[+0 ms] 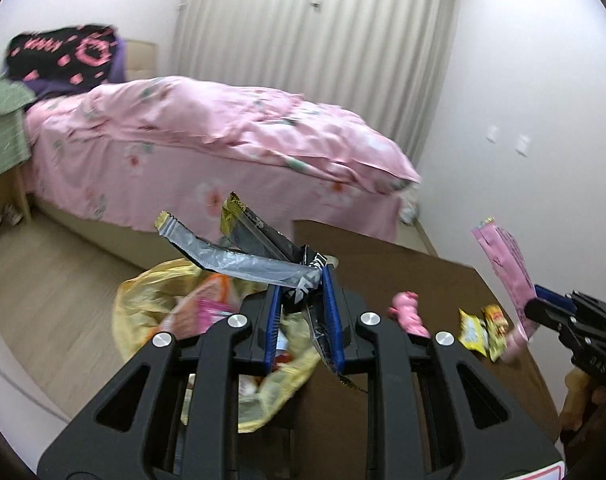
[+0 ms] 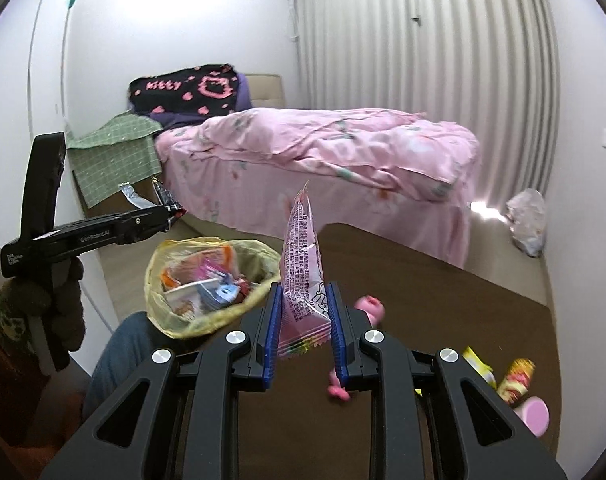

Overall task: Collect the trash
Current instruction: 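Lift the black and silver wrappers with the left tool while the right tool grasps the pink wrapper, then carry both wrappers to the yellow bag and open both tools to release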

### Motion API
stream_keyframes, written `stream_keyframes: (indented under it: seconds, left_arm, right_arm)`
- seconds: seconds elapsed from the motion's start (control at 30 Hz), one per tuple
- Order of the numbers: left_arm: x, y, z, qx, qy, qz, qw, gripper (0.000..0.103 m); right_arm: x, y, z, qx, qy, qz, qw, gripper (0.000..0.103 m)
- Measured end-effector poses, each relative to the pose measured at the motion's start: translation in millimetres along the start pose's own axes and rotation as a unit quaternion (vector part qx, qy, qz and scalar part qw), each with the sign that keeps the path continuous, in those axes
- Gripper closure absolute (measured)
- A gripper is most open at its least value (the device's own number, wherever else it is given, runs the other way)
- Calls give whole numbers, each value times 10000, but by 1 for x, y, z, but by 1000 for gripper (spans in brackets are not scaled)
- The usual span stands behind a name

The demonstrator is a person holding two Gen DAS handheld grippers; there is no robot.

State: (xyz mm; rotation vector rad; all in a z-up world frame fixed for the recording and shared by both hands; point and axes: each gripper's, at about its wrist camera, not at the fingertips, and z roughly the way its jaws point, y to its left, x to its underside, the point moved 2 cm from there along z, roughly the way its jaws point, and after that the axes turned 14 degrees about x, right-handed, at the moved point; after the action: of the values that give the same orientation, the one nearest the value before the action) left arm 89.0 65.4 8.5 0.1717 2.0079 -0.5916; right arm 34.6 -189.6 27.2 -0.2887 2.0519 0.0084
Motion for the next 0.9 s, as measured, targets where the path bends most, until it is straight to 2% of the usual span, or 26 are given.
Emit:
stream_keyframes:
  seconds: [0.27,0.4,0.5,0.67,0.83,0.9]
  left_arm:
    - [9,33,-8,-219,-185,-440,9986,84]
    - [19,40,-3,-278,-97,-535,9981,84]
    - [22,43,1,-334,-46,-563,9978,84]
    - [23,49,7,-404,-37,-551,9977,84]
    - [27,77,19,-512,-111,-1050,9931,84]
    - [33,85,38,-382,110,-1224,9917,84]
  right_arm:
    - [-21,41,16,-310,-49,-400,9987,81]
    - [-25,56,39,-603,105,-460,9971,81]
    - [-24,68,61,-674,208,-601,9957,81]
    - [-22,76,92,-783,365,-664,9940,81]
    - [-26,69,118,-927,491,-594,9927,81]
    - [-28,66,130,-962,548,-615,9920,81]
